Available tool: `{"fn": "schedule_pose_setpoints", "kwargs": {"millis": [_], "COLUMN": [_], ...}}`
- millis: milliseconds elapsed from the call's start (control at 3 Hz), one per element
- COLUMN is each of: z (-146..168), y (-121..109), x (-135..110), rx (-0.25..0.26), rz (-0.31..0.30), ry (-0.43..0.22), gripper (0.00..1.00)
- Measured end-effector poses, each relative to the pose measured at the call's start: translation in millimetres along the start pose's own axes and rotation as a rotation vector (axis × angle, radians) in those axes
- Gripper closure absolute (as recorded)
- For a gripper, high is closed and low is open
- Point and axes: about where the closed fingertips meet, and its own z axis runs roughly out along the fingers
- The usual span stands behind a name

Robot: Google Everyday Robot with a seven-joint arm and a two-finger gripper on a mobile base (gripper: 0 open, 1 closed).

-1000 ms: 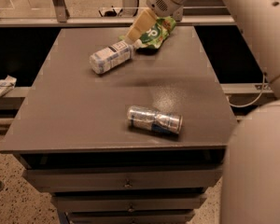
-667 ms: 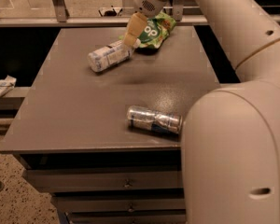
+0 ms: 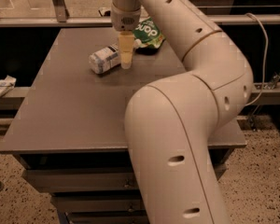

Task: Place blue plastic bottle upright

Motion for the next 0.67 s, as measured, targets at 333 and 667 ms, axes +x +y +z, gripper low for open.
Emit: {"fn": "schedule_pose_setpoints", "kwargs": {"millis": [333,667], "z": [14.0,23.9], "y": [-6.1,-15.2], "x": [-9.2,-17.5], "rx": [-0.022,-0.029], "rz": [-0.123,-0.243], "ry": [0.042,0.063], "gripper": [0.00,0.03]}}
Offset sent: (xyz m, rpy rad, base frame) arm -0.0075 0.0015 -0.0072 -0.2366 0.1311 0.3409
